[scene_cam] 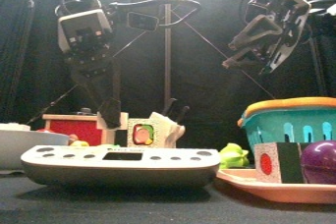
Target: Place white sushi piece above stove
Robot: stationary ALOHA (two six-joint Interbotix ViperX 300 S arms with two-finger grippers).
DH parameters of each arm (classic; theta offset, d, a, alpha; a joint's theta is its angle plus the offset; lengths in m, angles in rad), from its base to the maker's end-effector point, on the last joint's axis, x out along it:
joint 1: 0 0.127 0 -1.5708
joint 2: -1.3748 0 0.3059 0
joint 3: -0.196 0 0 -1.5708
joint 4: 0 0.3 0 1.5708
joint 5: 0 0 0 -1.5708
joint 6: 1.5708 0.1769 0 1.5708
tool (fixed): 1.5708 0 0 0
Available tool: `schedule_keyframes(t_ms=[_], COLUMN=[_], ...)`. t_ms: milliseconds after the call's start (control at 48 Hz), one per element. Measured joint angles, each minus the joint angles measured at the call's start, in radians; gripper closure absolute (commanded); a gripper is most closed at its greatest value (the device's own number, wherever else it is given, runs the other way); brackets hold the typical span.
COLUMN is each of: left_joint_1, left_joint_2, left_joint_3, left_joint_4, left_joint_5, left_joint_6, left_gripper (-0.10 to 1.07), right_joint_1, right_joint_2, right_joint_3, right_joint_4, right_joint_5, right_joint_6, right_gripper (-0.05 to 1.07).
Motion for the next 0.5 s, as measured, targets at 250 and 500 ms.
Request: schedule_keyframes(t_ms=[250,500], left_joint_1=[0.006,0.089], left_joint_2=[0.000,0.000], left_joint_3=[-0.018,-0.064], left_joint_4=[0.002,-0.003], left_joint_5=[0.058,0.061], left_joint_6=[-0.006,-0.015], left_gripper=[0.38,0.38], right_joint_1=[-0.002,-0.005], right_joint_2=[-0.008,-0.008], right_joint_3=[0.005,0.005], right_joint_4=[-0.003,-0.006], right_joint_5=[0.000,0.000], right_joint_6=[-0.002,-0.002], right_gripper=[0.20,0.20])
